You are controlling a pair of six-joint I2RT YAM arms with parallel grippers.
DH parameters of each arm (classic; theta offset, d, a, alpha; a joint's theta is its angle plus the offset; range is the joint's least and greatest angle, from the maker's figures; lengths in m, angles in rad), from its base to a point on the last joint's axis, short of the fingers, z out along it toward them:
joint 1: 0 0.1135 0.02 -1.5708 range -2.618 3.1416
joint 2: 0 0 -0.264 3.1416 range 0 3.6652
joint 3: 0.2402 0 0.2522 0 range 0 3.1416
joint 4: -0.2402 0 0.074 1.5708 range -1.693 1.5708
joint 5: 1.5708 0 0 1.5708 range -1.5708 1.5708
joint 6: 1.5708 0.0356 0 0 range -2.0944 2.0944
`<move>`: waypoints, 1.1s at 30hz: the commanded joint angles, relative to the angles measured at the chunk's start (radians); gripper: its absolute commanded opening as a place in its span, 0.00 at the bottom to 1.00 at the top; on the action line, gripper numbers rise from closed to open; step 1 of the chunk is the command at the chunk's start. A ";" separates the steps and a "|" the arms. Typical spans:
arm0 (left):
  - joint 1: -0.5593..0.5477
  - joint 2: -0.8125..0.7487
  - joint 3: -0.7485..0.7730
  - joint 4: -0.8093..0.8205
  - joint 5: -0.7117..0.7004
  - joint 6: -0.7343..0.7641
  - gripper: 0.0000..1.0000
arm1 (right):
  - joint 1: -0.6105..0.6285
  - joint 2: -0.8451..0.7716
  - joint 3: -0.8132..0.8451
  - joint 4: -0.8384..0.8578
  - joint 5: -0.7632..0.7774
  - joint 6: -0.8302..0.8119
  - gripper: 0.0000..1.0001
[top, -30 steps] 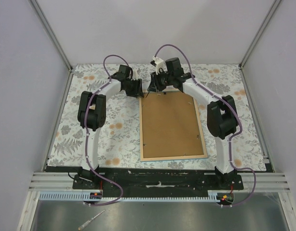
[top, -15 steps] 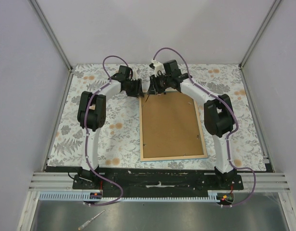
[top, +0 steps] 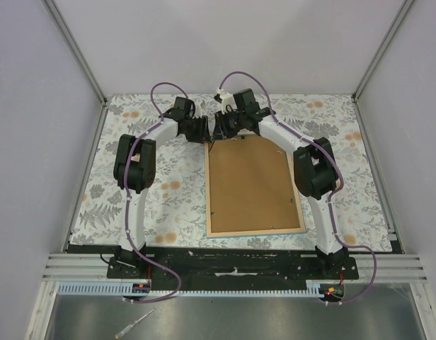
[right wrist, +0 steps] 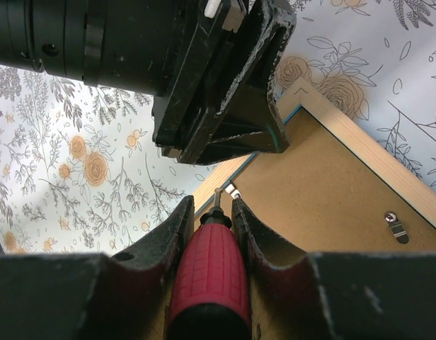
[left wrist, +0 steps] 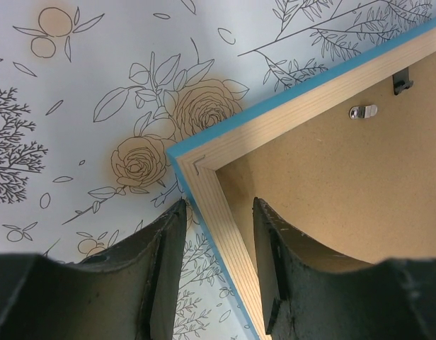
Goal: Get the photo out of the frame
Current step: Release the photo frame item from the photo frame.
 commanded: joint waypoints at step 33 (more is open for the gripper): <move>-0.001 0.000 -0.045 -0.026 0.035 -0.042 0.46 | 0.011 0.070 0.111 -0.028 0.073 0.026 0.00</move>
